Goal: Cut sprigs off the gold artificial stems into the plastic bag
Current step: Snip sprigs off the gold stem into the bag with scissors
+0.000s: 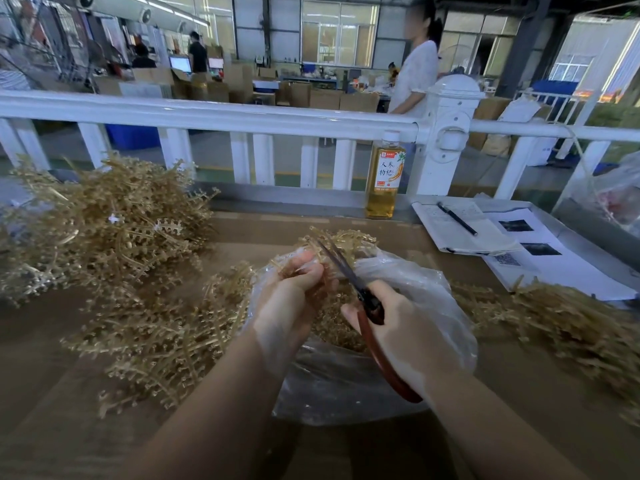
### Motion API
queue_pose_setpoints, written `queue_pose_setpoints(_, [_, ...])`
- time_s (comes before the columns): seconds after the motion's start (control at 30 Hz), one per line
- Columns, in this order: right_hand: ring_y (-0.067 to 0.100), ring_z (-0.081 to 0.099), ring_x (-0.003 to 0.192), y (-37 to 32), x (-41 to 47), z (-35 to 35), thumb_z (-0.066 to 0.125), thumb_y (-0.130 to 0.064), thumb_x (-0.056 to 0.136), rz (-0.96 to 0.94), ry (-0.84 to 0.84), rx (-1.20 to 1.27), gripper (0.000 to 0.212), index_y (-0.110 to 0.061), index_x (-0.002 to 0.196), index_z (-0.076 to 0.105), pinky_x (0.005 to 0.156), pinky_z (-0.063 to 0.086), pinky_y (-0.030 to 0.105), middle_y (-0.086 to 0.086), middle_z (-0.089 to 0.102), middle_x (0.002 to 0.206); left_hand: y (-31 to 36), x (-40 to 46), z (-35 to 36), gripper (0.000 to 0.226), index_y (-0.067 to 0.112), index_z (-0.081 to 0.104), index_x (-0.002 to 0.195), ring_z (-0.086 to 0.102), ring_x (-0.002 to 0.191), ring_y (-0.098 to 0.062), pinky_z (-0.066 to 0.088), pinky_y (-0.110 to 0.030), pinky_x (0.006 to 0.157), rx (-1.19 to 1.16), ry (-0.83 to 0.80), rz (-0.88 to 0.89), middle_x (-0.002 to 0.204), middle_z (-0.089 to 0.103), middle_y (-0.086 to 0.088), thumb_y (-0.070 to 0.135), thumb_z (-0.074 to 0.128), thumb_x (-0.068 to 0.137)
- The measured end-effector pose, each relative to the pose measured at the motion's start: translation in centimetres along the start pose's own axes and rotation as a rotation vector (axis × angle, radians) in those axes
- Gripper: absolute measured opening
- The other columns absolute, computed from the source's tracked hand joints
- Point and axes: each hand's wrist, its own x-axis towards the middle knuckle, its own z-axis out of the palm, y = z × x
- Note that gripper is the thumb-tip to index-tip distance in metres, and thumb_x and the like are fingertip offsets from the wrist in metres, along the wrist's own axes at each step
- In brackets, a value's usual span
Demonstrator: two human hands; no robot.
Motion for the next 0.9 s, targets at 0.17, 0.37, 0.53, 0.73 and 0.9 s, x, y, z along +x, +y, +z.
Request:
queue_pose_setpoints(0.17, [0.011, 0.053, 0.074, 0.0, -0.3, 0.2, 0.053, -0.051, 0.092, -0.044, 0.004, -0.093, 0.023, -0.028, 0.092, 0.047, 0.059, 0.035, 0.020, -0.010, 0.051, 0.072, -0.2, -0.2, 0.3, 0.019, 0.006, 0.052, 0.111, 0.060, 0.051, -0.016, 0.048, -0.020, 0.044, -0.018, -0.117, -0.015, 0.076, 0.061, -0.013, 0.001, 0.046, 0.094])
queue_pose_setpoints(0.37, [0.006, 0.049, 0.069, 0.3, -0.2, 0.5, 0.051, -0.053, 0.091, -0.107, 0.045, -0.152, 0.023, -0.030, 0.091, 0.045, 0.055, 0.030, 0.015, -0.011, 0.050, 0.072, -0.7, 0.0, 0.0, 0.011, 0.012, 0.054, 0.082, 0.055, 0.061, -0.015, 0.040, -0.025, 0.055, 0.050, -0.074, -0.123, 0.073, 0.057, -0.003, 0.007, 0.052, 0.091])
queue_pose_setpoints(0.53, [0.008, 0.053, 0.073, 0.4, -0.3, 0.6, 0.048, -0.055, 0.092, -0.129, 0.044, -0.220, 0.027, -0.028, 0.099, 0.049, 0.058, 0.036, 0.018, -0.008, 0.056, 0.077, -1.1, 0.3, -0.5, 0.013, 0.014, 0.052, 0.085, 0.058, 0.069, -0.019, 0.048, -0.028, 0.058, 0.061, -0.056, -0.180, 0.082, 0.059, -0.007, 0.002, 0.051, 0.092])
queue_pose_setpoints(0.73, [0.009, 0.051, 0.077, 0.8, -0.6, 0.8, 0.045, -0.056, 0.092, -0.157, 0.063, -0.322, 0.028, -0.029, 0.097, 0.045, 0.064, 0.033, 0.020, -0.010, 0.054, 0.081, -1.2, 0.3, -0.8, 0.020, 0.011, 0.053, 0.110, 0.062, 0.073, -0.023, 0.053, -0.029, 0.057, 0.092, -0.038, -0.196, 0.090, 0.063, -0.011, 0.004, 0.054, 0.091])
queue_pose_setpoints(0.9, [0.007, 0.050, 0.074, 1.0, -0.5, 1.0, 0.044, -0.056, 0.093, -0.165, 0.072, -0.330, 0.028, -0.029, 0.100, 0.047, 0.064, 0.034, 0.017, -0.011, 0.053, 0.079, -1.3, 0.4, -0.8, 0.019, 0.010, 0.055, 0.106, 0.064, 0.067, -0.021, 0.053, -0.027, 0.051, 0.105, -0.048, -0.215, 0.085, 0.064, -0.011, 0.003, 0.054, 0.089])
